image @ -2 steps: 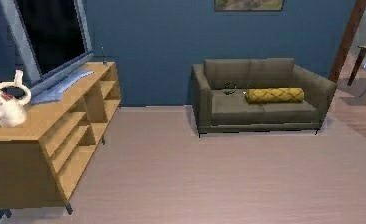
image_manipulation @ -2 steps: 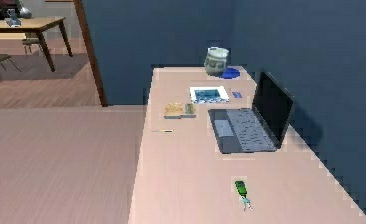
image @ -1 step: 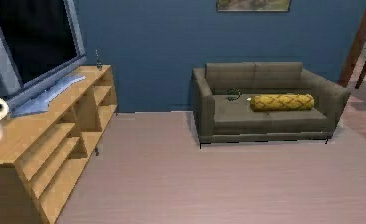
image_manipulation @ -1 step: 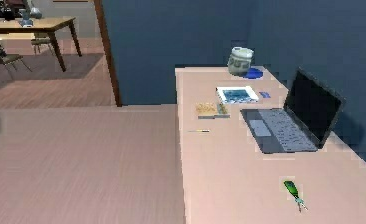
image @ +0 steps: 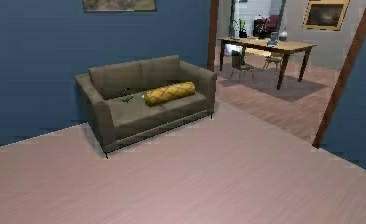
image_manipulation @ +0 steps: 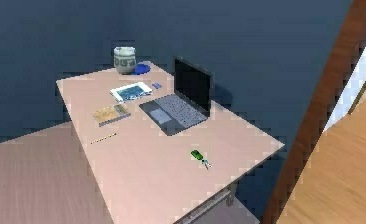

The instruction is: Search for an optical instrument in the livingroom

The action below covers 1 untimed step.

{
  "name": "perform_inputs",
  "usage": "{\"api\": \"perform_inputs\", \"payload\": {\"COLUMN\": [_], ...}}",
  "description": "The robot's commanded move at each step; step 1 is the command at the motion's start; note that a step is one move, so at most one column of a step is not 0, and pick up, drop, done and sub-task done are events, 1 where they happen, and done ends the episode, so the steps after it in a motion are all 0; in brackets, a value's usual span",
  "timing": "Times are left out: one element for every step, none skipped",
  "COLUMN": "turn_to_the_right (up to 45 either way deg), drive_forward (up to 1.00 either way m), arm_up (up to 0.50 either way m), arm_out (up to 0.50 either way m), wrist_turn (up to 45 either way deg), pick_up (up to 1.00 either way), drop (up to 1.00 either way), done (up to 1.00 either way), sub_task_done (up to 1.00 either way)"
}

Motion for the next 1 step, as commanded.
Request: {"api": "perform_inputs", "payload": {"turn_to_the_right": [3.0], "drive_forward": [0.0], "arm_up": [0.0], "arm_out": [0.0], "wrist_turn": [0.0], "pick_up": [0.0], "drop": [0.0], "done": [0.0], "sub_task_done": [0.0]}}
